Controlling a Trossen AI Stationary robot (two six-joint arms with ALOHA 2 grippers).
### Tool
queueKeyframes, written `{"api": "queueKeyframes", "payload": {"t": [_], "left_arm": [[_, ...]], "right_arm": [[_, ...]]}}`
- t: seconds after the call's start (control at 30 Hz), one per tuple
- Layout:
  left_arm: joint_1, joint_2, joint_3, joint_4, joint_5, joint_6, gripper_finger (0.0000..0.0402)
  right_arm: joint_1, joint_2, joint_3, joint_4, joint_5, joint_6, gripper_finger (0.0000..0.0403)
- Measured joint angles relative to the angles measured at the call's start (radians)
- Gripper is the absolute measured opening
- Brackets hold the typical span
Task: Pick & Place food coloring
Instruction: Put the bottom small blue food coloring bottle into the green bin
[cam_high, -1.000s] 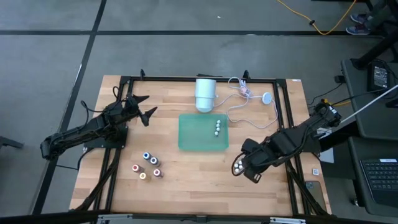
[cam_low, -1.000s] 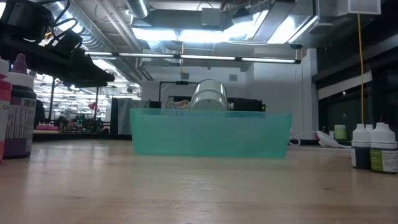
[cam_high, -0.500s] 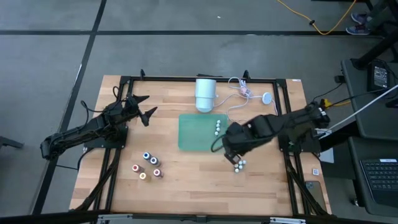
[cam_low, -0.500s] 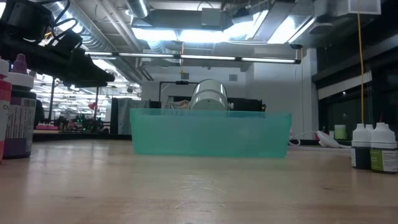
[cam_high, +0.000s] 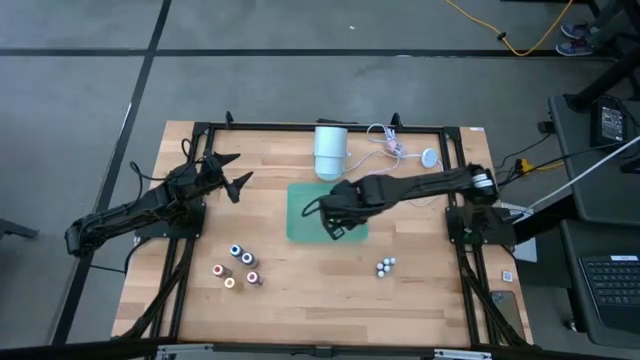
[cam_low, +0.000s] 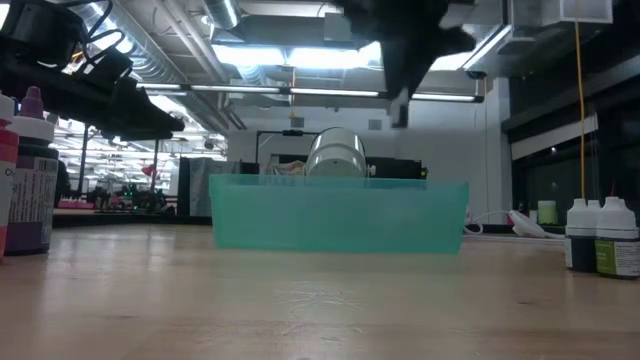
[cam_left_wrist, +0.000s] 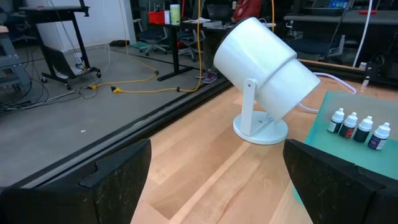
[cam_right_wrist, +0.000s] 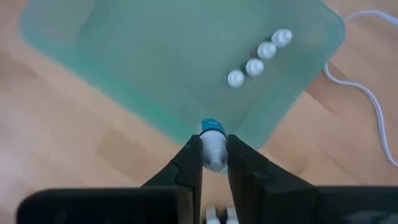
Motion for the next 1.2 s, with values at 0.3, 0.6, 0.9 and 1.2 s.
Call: {"api": "queueKeyframes", "payload": {"t": [0.3,0.6,0.9,1.2], "left_arm": [[0.000,0.000,0.000,0.000,0.000,0.000,0.0361],[0.000,0.000,0.000,0.000,0.000,0.000,0.0361],[0.000,0.000,0.000,0.000,0.000,0.000,0.0361],[0.000,0.000,0.000,0.000,0.000,0.000,0.0361]], "right_arm": [[-0.041,0.081,-0.081,0.149,-0.038,0.006,0.0062],[-0.054,0.081,-0.210,0.239,-0.052,0.057,0.0063],[-0.072,0.081,-0.292,0.309,-0.051,0.054,0.0065],[-0.075,0.081,-0.363,0.372,-0.058,0.056,0.0066]]}}
